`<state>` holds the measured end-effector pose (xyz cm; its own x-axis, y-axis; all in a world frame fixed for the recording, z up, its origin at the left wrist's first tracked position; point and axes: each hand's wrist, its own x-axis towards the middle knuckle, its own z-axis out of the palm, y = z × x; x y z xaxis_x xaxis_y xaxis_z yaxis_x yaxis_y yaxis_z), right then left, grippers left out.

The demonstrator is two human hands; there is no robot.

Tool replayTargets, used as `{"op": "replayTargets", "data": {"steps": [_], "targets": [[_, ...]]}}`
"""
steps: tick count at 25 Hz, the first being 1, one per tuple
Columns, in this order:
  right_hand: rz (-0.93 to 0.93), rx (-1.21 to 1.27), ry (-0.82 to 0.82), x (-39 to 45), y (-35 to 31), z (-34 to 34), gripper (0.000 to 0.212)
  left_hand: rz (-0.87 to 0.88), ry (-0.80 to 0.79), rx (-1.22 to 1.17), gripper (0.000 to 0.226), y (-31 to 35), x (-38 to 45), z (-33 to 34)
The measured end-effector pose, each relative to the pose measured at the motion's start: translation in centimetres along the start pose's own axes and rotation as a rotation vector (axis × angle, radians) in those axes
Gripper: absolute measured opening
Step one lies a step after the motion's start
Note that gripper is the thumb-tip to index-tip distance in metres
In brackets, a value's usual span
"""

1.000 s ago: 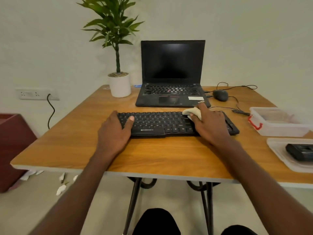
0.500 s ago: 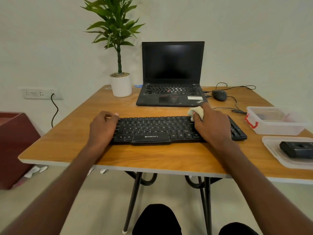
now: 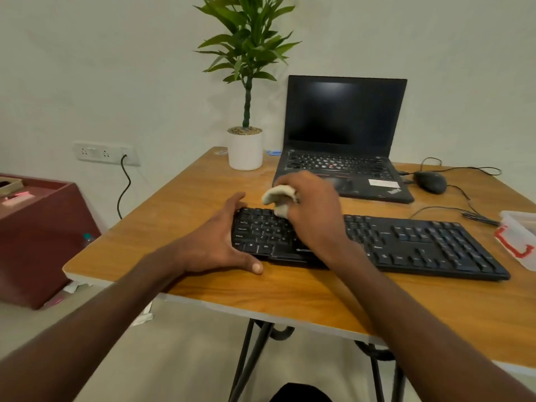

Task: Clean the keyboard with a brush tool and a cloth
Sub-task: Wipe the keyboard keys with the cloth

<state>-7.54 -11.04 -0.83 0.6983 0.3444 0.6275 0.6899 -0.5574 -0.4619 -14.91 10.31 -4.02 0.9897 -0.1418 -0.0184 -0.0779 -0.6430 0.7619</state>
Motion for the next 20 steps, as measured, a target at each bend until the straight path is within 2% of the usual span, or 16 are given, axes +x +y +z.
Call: {"op": "replayTargets", "data": {"steps": [2, 5, 7, 9, 11, 13, 15, 17, 20], "targets": [[-0.051, -0.031, -0.108, 2.2, -1.2, 2.2, 0.033, 0.032, 0.035, -0.056, 0.157, -0.5, 0.2, -0.1], [-0.081, -0.054, -0.435, 4.8, -1.7, 3.0, 0.032, 0.081, 0.071, -0.071, 0.144, -0.7, 0.4, 0.0], [-0.095, -0.091, -0.567, 5.8, -1.0, 2.7, 0.033, 0.053, 0.082, -0.058, 0.149, -0.8, 0.6, -0.1], [-0.054, -0.137, -0.559, 5.9, 0.3, 2.0, 0.031, 0.027, 0.083, -0.046, 0.155, -0.7, 0.6, 0.0], [-0.002, -0.229, -0.419, 5.5, 1.3, 1.8, 0.029, 0.015, 0.086, -0.039, 0.155, -0.4, 0.6, 0.1], [-0.021, -0.159, -0.296, 4.6, 1.3, 2.4, 0.036, 0.004, 0.088, -0.037, 0.154, -0.1, 0.4, 0.1], [-0.103, 0.031, -0.362, 3.7, 0.4, 3.0, 0.039, 0.001, 0.085, -0.041, 0.155, -0.1, 0.2, 0.1], [-0.161, 0.096, -0.453, 3.6, 0.2, 3.1, 0.038, -0.007, 0.084, -0.042, 0.156, 0.0, 0.1, 0.1], [-0.111, 0.101, -0.428, 4.5, 1.4, 2.8, 0.033, -0.027, 0.084, -0.044, 0.153, 0.3, 0.1, 0.2]]}}
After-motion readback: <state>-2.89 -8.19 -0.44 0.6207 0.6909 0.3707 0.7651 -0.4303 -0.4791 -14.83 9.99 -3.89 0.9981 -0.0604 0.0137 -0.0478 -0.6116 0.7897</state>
